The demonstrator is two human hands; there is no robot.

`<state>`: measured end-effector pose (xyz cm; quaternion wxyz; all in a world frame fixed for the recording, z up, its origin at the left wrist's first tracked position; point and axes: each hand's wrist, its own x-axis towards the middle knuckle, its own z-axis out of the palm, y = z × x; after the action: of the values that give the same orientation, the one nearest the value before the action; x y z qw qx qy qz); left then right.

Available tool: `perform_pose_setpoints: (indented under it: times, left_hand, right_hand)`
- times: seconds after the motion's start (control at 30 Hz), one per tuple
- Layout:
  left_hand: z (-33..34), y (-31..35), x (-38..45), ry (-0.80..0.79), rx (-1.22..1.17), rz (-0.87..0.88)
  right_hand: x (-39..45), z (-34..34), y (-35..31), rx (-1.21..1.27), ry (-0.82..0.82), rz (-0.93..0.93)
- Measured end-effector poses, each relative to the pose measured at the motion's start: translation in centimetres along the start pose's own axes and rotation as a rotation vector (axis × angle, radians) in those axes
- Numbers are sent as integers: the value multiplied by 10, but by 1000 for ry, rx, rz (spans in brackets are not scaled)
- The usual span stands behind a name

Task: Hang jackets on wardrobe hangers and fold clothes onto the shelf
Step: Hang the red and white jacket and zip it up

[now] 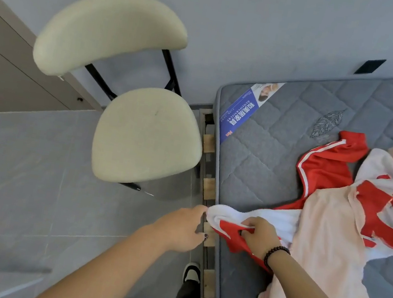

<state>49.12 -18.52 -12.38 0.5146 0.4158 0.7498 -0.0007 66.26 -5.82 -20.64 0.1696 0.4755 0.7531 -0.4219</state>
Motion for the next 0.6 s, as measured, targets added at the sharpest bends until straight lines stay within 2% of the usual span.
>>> perform_pose_setpoints:
  times: [0.13, 0.27, 0.33, 0.4, 0.6]
  left_hand:
    - [-6, 17, -18, 83, -152, 108]
    - [-12, 39, -30, 293, -345, 260]
    - [-20, 52, -41, 352, -391, 252]
    - [-26, 62, -47, 417, -389, 261]
    - [-64, 94, -72, 594, -661, 375]
  right_hand:
    - [-38, -47, -44, 128, 78, -171]
    - [-78, -87, -84, 203, 220, -337]
    - [-100, -106, -105, 239, 270, -386]
    - [-121, -125, -126, 338, 286, -447]
    - [-169, -168, -173, 525, 284, -621]
